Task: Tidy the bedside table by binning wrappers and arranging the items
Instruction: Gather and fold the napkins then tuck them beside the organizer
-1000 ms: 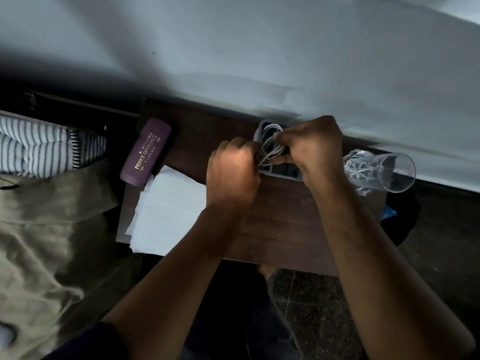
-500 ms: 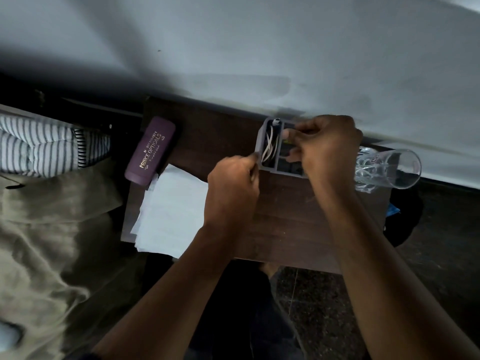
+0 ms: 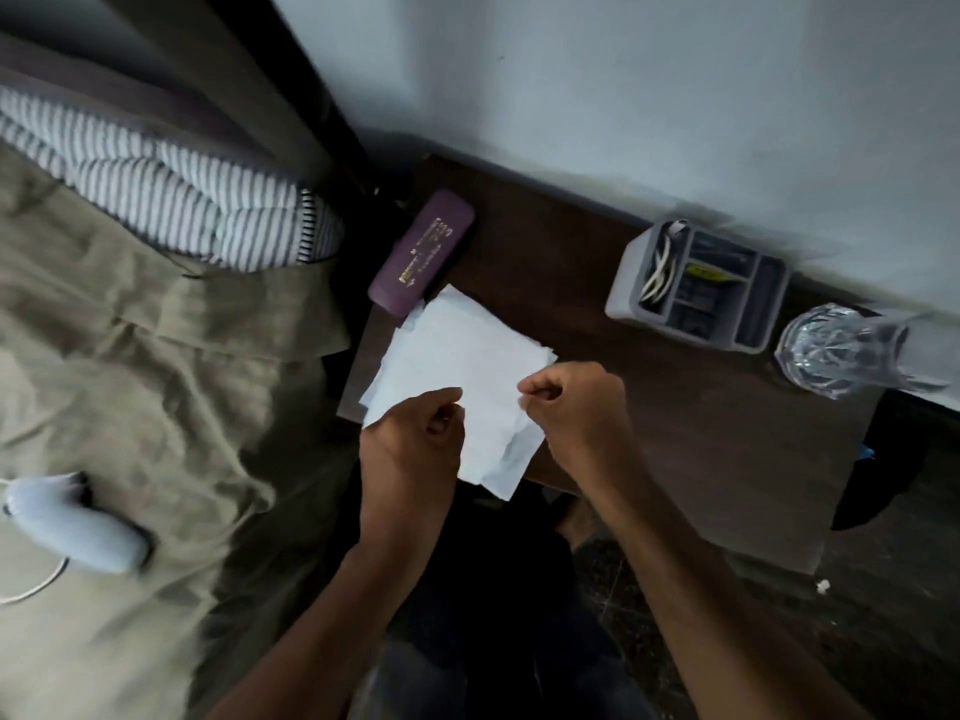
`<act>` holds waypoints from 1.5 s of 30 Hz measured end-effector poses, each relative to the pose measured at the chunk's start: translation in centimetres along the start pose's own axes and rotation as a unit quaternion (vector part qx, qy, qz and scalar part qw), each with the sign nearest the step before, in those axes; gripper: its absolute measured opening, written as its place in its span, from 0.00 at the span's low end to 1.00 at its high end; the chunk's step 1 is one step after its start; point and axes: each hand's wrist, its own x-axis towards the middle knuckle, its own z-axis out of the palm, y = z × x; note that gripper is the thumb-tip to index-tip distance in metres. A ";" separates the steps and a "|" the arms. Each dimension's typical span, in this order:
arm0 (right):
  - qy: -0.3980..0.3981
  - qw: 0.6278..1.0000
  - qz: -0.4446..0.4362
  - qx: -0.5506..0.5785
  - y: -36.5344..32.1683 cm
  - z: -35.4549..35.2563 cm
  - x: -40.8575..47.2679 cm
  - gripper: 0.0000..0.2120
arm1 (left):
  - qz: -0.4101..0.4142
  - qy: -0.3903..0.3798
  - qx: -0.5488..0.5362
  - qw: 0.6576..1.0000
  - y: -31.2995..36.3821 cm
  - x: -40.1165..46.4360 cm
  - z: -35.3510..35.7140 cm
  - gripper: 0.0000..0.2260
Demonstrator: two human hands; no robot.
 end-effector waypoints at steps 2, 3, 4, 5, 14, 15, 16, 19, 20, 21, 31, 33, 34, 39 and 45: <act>-0.003 0.999 -0.040 -0.024 -0.4 1.1 0.6 0.06 | -0.093 -0.014 -0.047 0.994 -1.8 -0.5 -1.1 0.08; -0.002 0.998 -0.052 -0.030 -0.7 1.5 1.1 0.06 | -0.134 -0.023 -0.068 0.988 -2.6 -0.8 -1.3 0.08; -0.001 0.998 -0.060 -0.032 -0.9 1.8 1.5 0.08 | -0.164 -0.031 -0.085 0.982 -3.4 -1.1 -1.5 0.08; 0.004 0.997 -0.067 -0.034 -1.1 2.1 2.0 0.09 | -0.183 -0.038 -0.098 0.977 -4.1 -1.3 -1.5 0.08; -0.032 0.955 -0.118 -0.271 -1.8 4.8 4.7 0.36 | -0.457 -0.114 -0.348 0.811 -5.6 -2.0 0.3 0.25; -0.047 0.949 -0.119 -0.288 -1.7 5.1 4.5 0.37 | -0.449 -0.132 -0.370 0.803 -5.5 -1.7 0.5 0.22; -0.057 0.948 -0.119 -0.290 -1.6 5.5 4.2 0.37 | -0.442 -0.136 -0.381 0.801 -5.4 -1.5 0.6 0.20; -0.061 0.970 -0.079 -0.224 -0.9 6.0 3.7 0.35 | -0.426 -0.117 -0.382 0.811 -5.2 -0.9 0.6 0.16; -0.061 0.979 -0.050 -0.186 -0.6 6.0 3.6 0.33 | -0.423 -0.110 -0.378 0.816 -5.2 -0.7 0.4 0.15; -0.064 0.987 -0.017 -0.147 -0.3 5.9 3.6 0.32 | -0.424 -0.103 -0.371 0.820 -5.2 -0.5 0.3 0.14; -0.111 0.986 0.079 0.099 3.0 2.0 2.2 0.15 | -0.356 -0.145 -0.331 0.862 -3.6 1.4 1.5 0.12; -0.128 0.962 0.104 0.219 4.3 0.1 1.9 0.15 | -0.323 -0.164 -0.311 0.879 -2.7 2.2 2.1 0.10; -0.140 0.944 0.108 0.280 4.9 -0.9 1.7 0.16 | -0.300 -0.179 -0.305 0.886 -2.2 2.4 2.2 0.08; -0.150 0.900 0.078 0.401 8.0 -4.5 0.8 0.26 | -0.157 -0.252 -0.309 0.904 1.1 3.0 2.6 0.19; -0.092 0.927 0.061 0.359 10.5 -6.1 -0.3 0.22 | -0.065 -0.323 -0.242 0.913 4.1 2.6 4.0 0.23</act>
